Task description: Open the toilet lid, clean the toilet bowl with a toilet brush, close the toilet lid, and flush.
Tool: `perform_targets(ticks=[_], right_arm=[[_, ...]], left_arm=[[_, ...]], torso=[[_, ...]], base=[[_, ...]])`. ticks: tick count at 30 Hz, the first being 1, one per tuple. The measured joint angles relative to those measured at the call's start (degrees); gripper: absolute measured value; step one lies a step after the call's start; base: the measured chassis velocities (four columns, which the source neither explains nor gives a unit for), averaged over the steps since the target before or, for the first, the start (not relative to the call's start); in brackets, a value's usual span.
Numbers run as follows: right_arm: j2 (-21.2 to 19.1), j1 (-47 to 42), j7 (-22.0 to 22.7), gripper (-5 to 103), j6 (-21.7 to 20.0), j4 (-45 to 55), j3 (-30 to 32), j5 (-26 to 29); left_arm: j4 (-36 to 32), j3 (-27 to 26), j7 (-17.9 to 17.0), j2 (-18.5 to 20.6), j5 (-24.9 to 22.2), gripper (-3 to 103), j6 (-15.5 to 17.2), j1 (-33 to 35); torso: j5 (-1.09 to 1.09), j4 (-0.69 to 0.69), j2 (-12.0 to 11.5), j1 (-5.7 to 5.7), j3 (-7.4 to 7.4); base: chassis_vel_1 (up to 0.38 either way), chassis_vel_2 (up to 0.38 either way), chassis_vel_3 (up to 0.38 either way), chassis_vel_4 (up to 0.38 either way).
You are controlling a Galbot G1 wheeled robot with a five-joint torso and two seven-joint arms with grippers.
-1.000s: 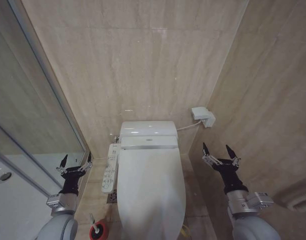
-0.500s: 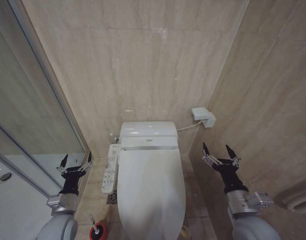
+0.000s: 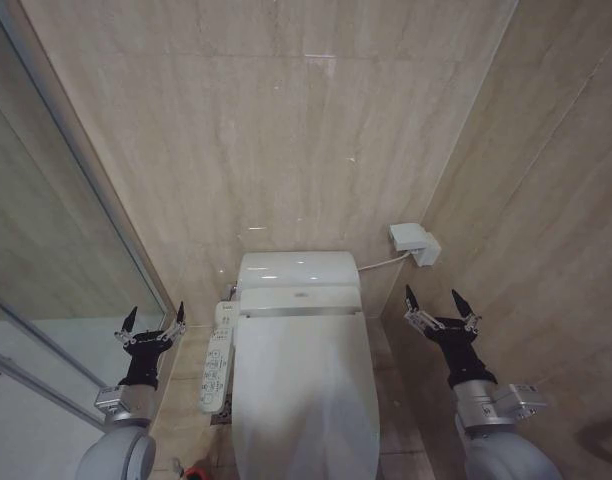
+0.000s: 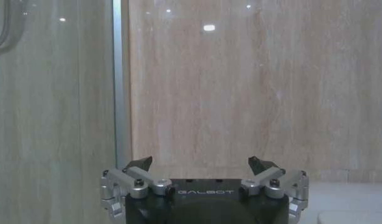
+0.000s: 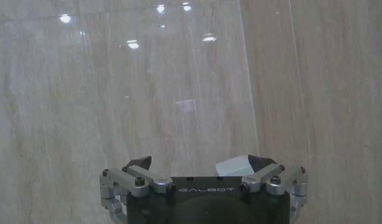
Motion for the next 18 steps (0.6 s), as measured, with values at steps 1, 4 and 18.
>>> perform_targets(ticks=[1,4,18], right_arm=[[0.0,0.0,0.0,100,0.0,0.0,0.0,0.0],[0.0,0.0,0.0,100,0.0,0.0,0.0,0.0],[0.0,0.0,0.0,100,0.0,0.0,0.0,0.0]], left_arm=[[0.1,0.0,0.0,0.1,0.0,100,0.0,0.0],[0.4,-0.2,-0.1,0.4,-0.3,100,-0.2,-0.3],[10.2,1.1,-0.6,8.8,-8.8,100,-3.4,-5.1]], torso=[[0.0,0.0,0.0,-0.02,-0.01],[0.0,0.0,0.0,-0.07,-0.02],[-0.01,0.0,0.0,-0.04,-0.01]], base=[[0.0,0.0,0.0,0.0],[0.0,0.0,0.0,0.0],[0.0,0.0,0.0,0.0]])
